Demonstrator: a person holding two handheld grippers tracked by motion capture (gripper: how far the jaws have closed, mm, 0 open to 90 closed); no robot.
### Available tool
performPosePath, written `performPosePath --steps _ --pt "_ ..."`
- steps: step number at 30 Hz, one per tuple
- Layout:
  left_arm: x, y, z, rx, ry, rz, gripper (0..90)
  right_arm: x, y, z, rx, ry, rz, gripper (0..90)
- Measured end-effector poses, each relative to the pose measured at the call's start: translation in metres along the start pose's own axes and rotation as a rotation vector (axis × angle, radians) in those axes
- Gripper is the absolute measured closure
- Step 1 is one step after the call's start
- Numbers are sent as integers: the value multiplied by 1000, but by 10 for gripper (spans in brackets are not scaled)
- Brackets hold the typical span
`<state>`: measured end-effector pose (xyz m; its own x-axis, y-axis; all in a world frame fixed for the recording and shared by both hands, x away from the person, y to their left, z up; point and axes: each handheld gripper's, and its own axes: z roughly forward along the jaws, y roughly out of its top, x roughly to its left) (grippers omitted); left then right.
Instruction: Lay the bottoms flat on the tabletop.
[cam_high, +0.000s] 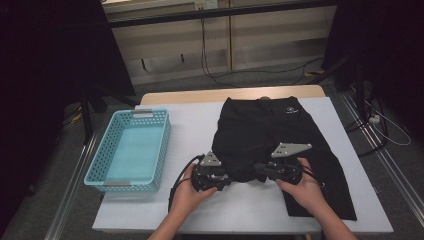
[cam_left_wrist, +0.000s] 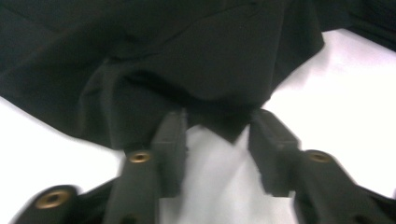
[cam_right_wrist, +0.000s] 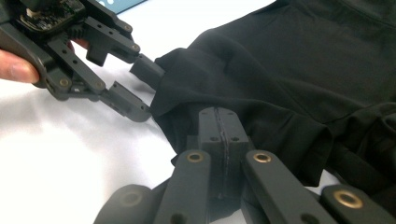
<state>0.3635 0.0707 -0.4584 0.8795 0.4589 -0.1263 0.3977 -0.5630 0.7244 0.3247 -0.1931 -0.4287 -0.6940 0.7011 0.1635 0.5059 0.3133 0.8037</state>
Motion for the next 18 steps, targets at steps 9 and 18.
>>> performPosePath --steps 9,18 --pt "-1 5 7 2 15 -2 694 2 1 5 11 -3 -12 900" --pt "-2 11 -1 14 -53 -46 892 1 0 4 13 -10 -11 900"
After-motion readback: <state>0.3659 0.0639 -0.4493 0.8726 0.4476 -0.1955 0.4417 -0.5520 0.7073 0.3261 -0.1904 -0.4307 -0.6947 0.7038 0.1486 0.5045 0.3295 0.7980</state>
